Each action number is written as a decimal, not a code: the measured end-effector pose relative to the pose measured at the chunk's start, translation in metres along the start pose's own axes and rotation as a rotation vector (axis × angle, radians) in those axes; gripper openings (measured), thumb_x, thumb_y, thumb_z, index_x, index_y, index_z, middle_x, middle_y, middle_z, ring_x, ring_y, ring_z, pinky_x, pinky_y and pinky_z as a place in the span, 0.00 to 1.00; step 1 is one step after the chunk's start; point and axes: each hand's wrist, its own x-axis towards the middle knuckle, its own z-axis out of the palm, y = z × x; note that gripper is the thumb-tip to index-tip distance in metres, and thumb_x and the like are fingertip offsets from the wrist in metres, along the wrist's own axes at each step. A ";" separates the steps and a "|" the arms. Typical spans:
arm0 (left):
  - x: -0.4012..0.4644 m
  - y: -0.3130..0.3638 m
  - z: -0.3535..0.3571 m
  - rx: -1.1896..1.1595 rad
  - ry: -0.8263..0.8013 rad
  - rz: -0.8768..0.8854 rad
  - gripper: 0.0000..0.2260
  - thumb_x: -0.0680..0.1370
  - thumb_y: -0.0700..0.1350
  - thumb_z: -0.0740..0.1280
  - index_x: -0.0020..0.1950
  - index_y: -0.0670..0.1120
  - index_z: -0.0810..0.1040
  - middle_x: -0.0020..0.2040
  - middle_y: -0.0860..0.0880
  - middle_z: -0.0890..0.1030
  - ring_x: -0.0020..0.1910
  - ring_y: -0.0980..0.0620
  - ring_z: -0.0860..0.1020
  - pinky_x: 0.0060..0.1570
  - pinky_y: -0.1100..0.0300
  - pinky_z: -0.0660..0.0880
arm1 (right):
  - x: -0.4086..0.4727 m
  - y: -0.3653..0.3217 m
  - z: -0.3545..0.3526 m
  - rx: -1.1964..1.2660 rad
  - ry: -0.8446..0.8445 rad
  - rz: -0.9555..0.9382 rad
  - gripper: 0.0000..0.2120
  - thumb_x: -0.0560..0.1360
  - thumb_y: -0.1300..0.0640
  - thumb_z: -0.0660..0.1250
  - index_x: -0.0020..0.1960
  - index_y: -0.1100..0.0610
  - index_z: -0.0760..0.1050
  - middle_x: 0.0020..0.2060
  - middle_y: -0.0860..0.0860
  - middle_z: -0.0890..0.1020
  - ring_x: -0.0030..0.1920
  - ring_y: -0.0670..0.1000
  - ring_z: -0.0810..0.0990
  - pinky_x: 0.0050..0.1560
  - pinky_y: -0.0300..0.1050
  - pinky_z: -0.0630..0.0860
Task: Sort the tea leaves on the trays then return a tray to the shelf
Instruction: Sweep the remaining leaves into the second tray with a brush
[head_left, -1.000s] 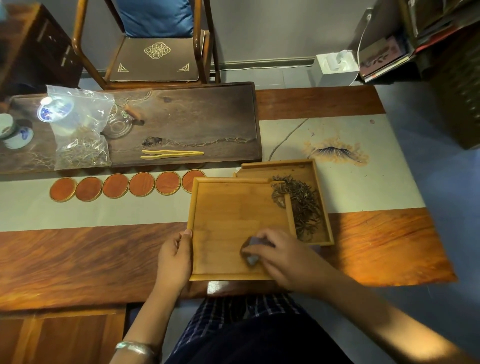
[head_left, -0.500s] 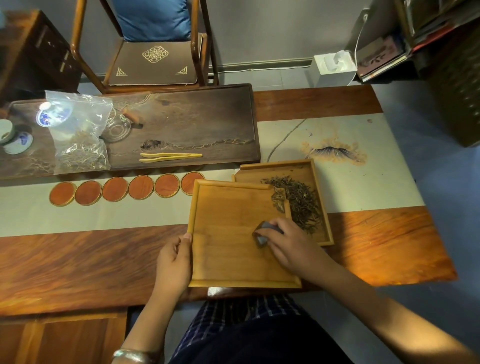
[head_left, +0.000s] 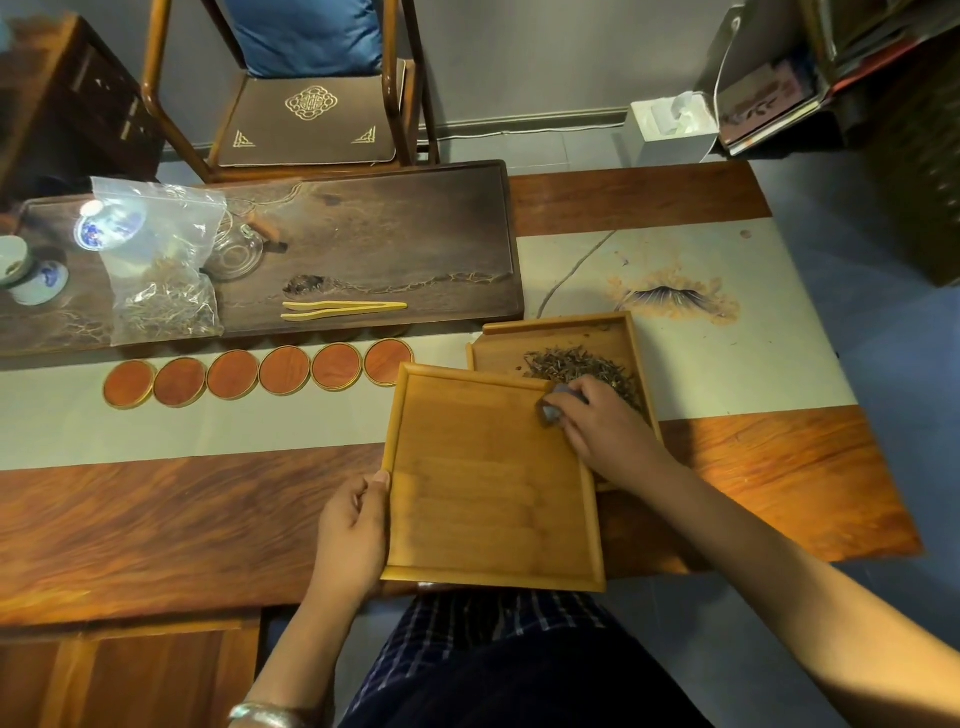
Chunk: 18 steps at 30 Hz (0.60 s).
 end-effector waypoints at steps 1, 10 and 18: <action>0.000 -0.001 0.000 0.001 -0.002 0.000 0.17 0.82 0.48 0.58 0.40 0.38 0.76 0.37 0.41 0.79 0.37 0.50 0.75 0.37 0.56 0.69 | 0.003 0.002 0.000 -0.005 0.003 0.007 0.14 0.77 0.60 0.63 0.63 0.57 0.74 0.50 0.56 0.74 0.49 0.53 0.73 0.44 0.44 0.74; 0.001 0.000 -0.009 0.022 0.009 -0.008 0.18 0.82 0.48 0.58 0.38 0.38 0.75 0.33 0.42 0.76 0.35 0.47 0.73 0.37 0.54 0.68 | 0.013 0.018 -0.009 0.017 0.041 0.145 0.16 0.78 0.62 0.61 0.65 0.59 0.72 0.55 0.58 0.73 0.55 0.58 0.73 0.50 0.50 0.74; 0.004 0.003 -0.007 0.040 0.021 0.001 0.16 0.82 0.48 0.59 0.38 0.41 0.76 0.34 0.46 0.78 0.34 0.52 0.75 0.34 0.57 0.68 | -0.007 -0.019 -0.030 0.152 0.012 -0.102 0.14 0.75 0.62 0.63 0.60 0.58 0.75 0.52 0.54 0.74 0.53 0.51 0.72 0.50 0.43 0.73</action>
